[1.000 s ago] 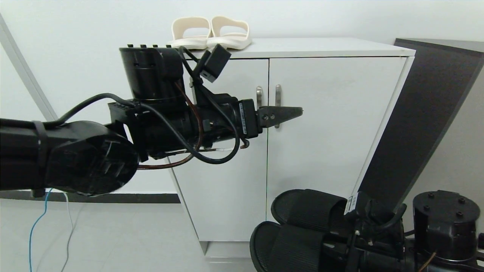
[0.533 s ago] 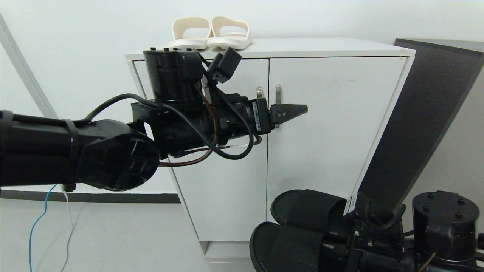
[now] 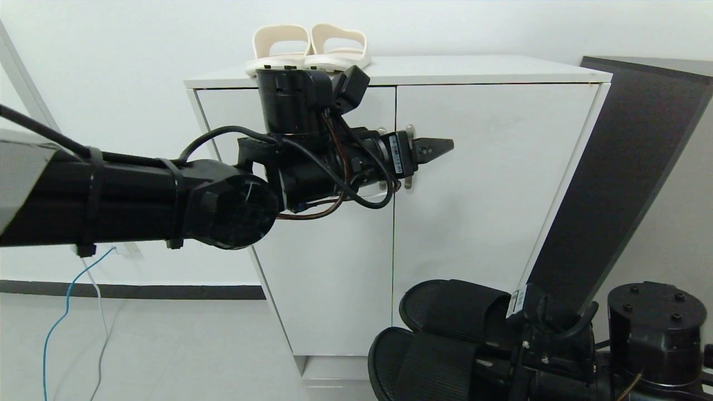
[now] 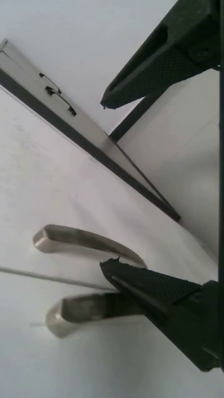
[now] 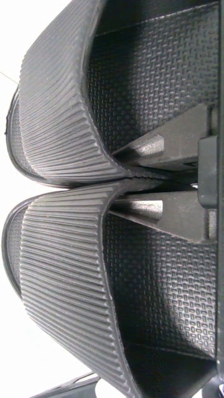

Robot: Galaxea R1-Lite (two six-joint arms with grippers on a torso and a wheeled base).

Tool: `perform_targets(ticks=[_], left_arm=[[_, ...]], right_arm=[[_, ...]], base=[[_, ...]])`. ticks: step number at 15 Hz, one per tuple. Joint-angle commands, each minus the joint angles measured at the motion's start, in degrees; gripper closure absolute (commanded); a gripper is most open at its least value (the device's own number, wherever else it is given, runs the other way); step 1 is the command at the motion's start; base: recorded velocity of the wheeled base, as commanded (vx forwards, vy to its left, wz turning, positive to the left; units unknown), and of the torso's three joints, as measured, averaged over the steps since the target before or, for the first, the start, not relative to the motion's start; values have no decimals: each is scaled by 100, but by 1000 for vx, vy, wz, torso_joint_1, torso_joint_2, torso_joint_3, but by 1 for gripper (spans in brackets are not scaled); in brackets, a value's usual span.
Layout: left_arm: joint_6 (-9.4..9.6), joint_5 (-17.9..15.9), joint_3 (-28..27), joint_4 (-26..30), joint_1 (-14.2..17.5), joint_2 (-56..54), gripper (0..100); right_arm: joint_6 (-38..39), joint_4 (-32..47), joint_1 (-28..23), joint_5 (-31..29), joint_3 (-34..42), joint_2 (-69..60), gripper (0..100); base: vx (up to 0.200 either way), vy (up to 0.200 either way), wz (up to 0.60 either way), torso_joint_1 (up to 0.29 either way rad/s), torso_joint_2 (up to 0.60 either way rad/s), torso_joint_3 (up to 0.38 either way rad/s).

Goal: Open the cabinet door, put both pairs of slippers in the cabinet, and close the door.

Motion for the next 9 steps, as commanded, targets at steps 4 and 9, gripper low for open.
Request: perform_targets(ticks=[4,9], left_arm=[[-1,12,-369,73,4,305,0],[-18,3,-413,109,-14,420,100]], right_arm=[[-1,6,3,1,-1,30,100],[-1,6,-6,1,16,48,100]], base=[[0,0,0,0,0,0],[0,0,0,0,0,0]])
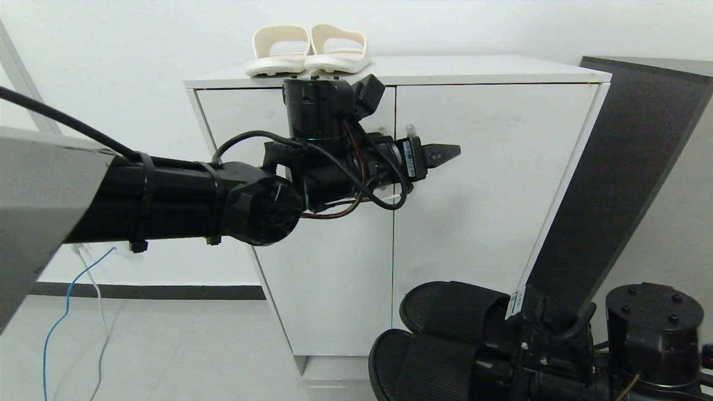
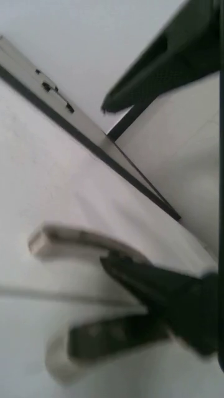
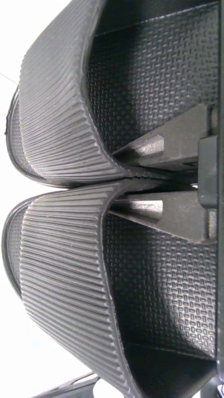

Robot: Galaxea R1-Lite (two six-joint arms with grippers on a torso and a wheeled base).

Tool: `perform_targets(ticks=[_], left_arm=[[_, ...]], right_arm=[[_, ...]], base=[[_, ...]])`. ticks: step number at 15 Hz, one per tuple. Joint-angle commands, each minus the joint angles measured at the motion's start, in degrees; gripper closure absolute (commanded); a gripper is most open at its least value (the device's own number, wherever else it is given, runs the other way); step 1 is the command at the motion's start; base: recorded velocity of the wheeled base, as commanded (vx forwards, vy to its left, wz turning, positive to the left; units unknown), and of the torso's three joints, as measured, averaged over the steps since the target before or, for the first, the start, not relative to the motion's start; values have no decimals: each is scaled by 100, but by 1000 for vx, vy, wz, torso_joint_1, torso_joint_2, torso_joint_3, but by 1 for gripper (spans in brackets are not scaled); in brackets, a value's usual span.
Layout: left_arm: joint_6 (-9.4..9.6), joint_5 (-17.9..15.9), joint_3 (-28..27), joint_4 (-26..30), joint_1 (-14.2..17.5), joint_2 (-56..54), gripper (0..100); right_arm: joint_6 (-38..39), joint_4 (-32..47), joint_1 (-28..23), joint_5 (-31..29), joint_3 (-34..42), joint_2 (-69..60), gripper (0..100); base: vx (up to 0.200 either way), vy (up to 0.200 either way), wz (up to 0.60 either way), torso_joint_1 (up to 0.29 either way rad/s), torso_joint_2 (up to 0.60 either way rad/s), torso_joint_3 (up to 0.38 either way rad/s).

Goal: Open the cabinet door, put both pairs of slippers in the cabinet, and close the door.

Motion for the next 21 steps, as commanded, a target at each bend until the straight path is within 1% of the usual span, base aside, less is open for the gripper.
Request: perform_targets(ticks=[1,4,6,8,10,16,17,19,20,21], left_arm=[[-4,-5,90,-10,3,-17,100],[-21,-5,354,-19,-5,-246,100],[-21,-5,556,-10,-84,-474,100],[-13,-5,899,-19,-172,-755,100],[-13,3,1110,-63,-208,-958,100],[-4,3,1998,-98,-243,-1775,100],[-21,3,2033,-98,-208,-1828,100],[-30,-41,2015,-98,12,-1793,100],[-30,-67,1980,-107,144,-1713,100],[-39,-67,1866,-133,206,-1617,100]], right_arm=[[-1,-3,-1,3,2,48,100],[-1,-3,7,12,19,40,100],[8,-3,7,30,46,40,100],[8,-3,78,47,116,-39,100],[8,-3,113,56,151,-92,100],[8,-3,122,47,151,-75,100],[-1,6,122,47,151,-66,100],[-10,6,130,38,151,-57,100],[-10,6,130,38,151,-66,100],[-10,6,130,38,151,-66,100]], base=[[0,0,0,0,0,0],[0,0,0,0,0,0],[0,0,0,0,0,0],[0,0,0,0,0,0],[0,0,0,0,0,0],[0,0,0,0,0,0],[0,0,0,0,0,0],[0,0,0,0,0,0],[0,0,0,0,0,0],[0,0,0,0,0,0]])
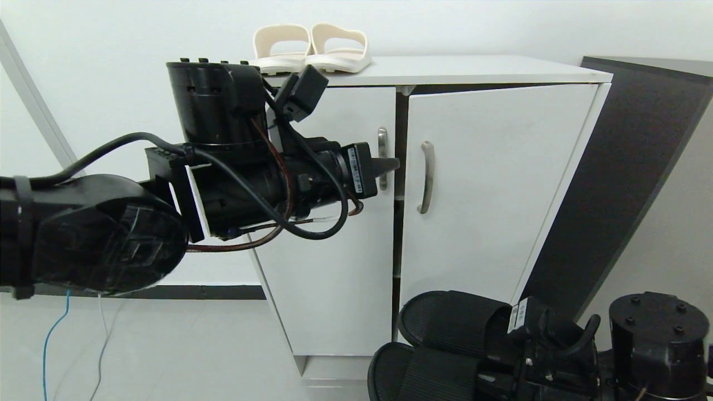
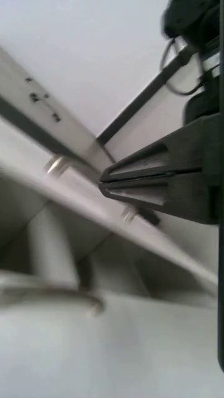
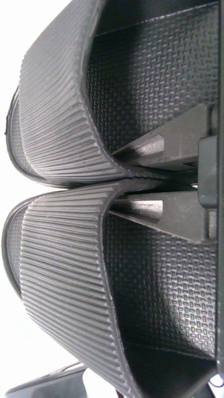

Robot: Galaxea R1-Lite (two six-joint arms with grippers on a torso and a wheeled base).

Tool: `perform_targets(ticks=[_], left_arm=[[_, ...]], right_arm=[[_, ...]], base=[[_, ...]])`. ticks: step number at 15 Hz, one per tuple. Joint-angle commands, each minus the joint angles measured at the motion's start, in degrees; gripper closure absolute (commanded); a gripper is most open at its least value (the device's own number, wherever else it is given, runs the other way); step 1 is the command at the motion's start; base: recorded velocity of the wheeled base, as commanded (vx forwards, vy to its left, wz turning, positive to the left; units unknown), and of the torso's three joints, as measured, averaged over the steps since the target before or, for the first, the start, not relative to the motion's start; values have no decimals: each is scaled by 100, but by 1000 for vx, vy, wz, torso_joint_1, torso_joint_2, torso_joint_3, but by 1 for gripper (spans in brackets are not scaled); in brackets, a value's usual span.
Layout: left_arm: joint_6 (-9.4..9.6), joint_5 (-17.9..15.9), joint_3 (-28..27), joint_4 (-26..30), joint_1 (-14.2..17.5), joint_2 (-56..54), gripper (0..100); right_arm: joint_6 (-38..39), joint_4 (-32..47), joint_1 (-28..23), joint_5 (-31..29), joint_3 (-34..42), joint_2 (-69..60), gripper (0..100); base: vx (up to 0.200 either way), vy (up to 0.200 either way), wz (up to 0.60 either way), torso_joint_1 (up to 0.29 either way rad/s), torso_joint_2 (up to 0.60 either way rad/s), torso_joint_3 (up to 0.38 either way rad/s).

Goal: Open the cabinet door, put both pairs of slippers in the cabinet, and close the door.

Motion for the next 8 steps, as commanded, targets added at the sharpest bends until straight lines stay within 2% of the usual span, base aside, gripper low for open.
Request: perform_targets(ticks=[1,3,4,5,8], left_arm=[[-39,-6,-172,-108,153,185,100],[-162,3,-488,-301,233,484,100],[-162,3,-488,-301,233,484,100],[-206,20,-901,-293,285,844,100],[-267,20,-1455,-301,320,1310,100]], right_arm=[[-4,-2,1,-1,0,1,100],[-4,-2,19,-1,9,1,100],[-4,-2,19,-1,9,1,100],[-4,-2,45,-1,26,1,100],[-4,-2,151,-1,70,1,100]], base=[[0,0,0,0,0,0],[0,0,0,0,0,0],[0,0,0,0,0,0],[0,0,0,0,0,0],[0,0,0,0,0,0]])
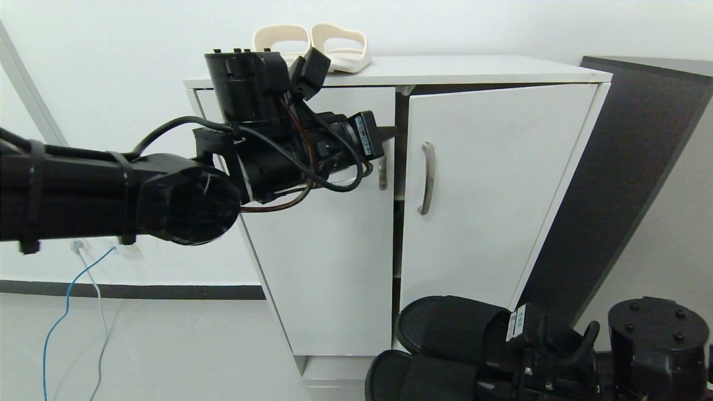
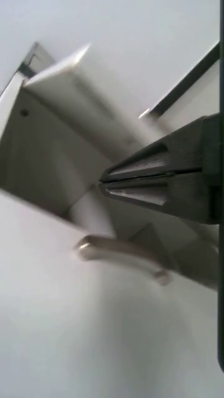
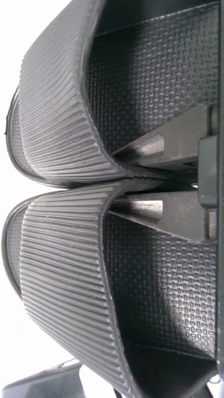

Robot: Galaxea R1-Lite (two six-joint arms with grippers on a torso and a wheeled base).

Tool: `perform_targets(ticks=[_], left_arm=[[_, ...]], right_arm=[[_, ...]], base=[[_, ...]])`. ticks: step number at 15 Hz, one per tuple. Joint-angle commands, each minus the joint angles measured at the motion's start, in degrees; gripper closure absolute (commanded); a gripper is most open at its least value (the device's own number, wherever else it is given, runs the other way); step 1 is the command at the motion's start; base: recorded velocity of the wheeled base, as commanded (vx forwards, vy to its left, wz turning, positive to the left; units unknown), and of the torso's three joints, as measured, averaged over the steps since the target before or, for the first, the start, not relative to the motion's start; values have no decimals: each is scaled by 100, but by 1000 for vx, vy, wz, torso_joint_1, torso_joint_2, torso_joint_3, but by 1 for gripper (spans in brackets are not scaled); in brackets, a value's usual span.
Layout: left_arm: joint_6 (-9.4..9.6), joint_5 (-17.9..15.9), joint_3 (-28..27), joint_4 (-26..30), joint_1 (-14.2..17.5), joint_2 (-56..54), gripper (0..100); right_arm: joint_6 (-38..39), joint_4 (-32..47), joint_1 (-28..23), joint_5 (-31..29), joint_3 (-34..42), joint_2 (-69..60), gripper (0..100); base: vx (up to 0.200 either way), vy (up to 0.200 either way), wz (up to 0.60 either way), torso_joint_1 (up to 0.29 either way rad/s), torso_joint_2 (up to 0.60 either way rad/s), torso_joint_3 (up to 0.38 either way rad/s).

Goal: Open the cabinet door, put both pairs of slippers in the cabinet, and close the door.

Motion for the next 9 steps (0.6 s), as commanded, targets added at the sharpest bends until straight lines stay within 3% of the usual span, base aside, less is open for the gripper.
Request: perform_targets(ticks=[1,7,9], left_arm=[[-45,6,-446,15,21,524,100],[-124,50,-402,-3,-102,515,100],[-115,50,90,-222,-287,251,100]], right_arm=[[-1,-5,79,2,27,1,100],[-1,-5,114,2,36,1,100],[-1,-5,114,-7,36,19,100]], base=[[0,0,0,0,0,0],[0,0,0,0,0,0],[-200,0,0,2,10,2]])
